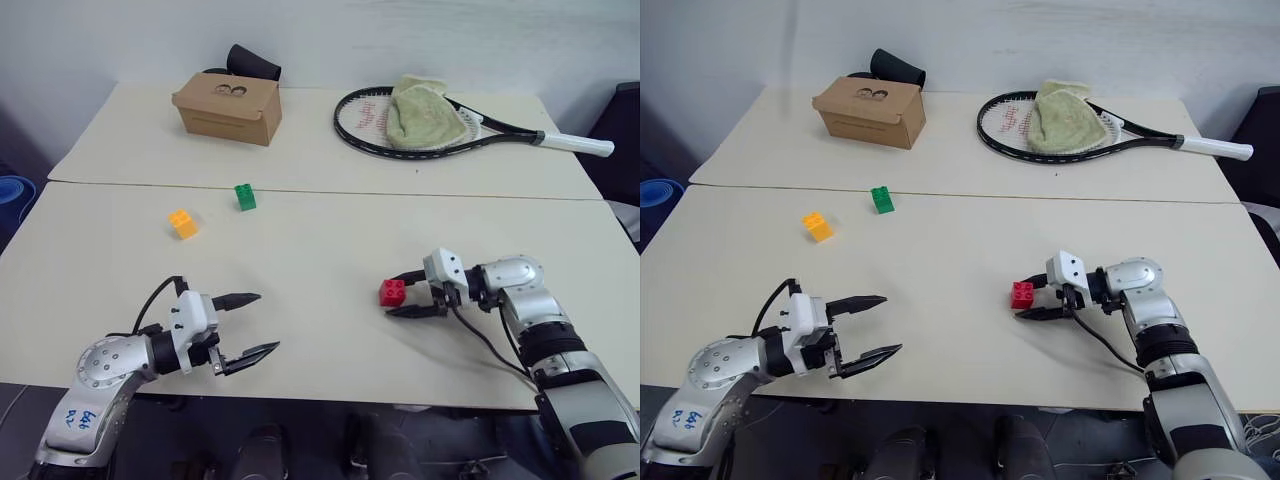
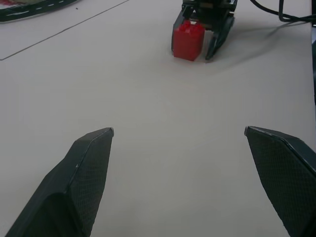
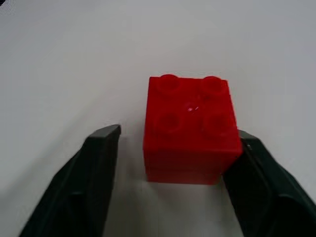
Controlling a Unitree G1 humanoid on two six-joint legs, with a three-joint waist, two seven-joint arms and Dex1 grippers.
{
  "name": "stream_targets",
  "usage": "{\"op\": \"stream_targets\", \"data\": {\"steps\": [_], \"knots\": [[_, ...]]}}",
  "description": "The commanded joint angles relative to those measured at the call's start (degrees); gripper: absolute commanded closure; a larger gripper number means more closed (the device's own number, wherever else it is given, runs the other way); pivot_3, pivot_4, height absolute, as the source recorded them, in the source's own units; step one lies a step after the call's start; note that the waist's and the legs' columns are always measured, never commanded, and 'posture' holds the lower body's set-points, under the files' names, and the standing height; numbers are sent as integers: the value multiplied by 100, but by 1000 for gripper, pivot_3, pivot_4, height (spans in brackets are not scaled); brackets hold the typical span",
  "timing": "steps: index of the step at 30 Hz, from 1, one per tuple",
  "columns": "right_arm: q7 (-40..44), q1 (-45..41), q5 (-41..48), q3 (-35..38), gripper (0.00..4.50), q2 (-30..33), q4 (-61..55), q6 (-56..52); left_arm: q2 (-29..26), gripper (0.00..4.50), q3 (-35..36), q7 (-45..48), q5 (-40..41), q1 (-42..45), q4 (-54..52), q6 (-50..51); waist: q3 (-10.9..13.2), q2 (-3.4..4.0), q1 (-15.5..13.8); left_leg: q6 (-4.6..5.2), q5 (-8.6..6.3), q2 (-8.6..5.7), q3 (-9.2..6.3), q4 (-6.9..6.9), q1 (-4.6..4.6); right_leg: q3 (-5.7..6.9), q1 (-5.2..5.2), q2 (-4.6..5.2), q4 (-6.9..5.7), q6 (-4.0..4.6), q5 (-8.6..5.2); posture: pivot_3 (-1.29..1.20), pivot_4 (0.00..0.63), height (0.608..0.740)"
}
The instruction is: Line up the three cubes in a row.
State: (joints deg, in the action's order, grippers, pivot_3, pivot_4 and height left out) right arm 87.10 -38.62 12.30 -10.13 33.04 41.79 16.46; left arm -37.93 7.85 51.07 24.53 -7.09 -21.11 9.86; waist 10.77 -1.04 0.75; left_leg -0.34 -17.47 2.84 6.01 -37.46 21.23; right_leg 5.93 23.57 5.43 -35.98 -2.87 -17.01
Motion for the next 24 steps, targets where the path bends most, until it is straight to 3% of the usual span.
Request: {"op": "stream_targets", "data": {"steps": [1, 2, 9, 14, 18, 24], "knots": [[170, 53, 413, 430, 280, 139, -593, 48, -24, 0, 433, -86, 109, -318, -245, -68, 0, 0, 3, 0, 0, 0, 0, 1, 0, 0, 0, 0, 1, 0, 0, 0, 150, 740], [195, 162, 615, 596, 31, 257, -967, -61, 40, 0, 730, -143, 133, -609, -198, -159, 0, 1, 21, 0, 0, 0, 0, 0, 0, 0, 0, 0, 1, 0, 0, 0, 150, 740], [-5, 1206, 1937, 1655, 31, 415, -2548, -573, 848, 0, 2446, -698, 326, -1914, 482, -795, 2, 3, 74, 26, -24, 3, -5, 13, -2, 7, -1, 1, 12, 0, 0, 0, 150, 740], [-1083, 2085, 2266, 2251, 31, -260, -3170, -478, 1401, 0, 3398, -1151, 612, -2267, 1137, -1038, -1, -2, 67, 19, -30, 3, -11, 12, -3, 8, -1, 3, 12, 5, -2, 0, 150, 740], [-1182, 2594, 2652, 2292, 31, -373, -3646, -1002, 1515, 0, 3595, -1253, 776, -2241, 1273, -1043, -2, -2, 56, 20, -30, 2, -10, 12, -2, 6, 0, 5, 11, 5, -2, 0, 150, 740], [-1523, 2836, 2398, 2343, 31, -660, -3883, -471, 1221, 0, 3371, -1361, 1010, -1662, 1093, -666, -3, -4, -4, 20, -32, 3, -12, 13, -2, 6, 0, 6, 10, 6, -3, 0, 150, 740]]}}
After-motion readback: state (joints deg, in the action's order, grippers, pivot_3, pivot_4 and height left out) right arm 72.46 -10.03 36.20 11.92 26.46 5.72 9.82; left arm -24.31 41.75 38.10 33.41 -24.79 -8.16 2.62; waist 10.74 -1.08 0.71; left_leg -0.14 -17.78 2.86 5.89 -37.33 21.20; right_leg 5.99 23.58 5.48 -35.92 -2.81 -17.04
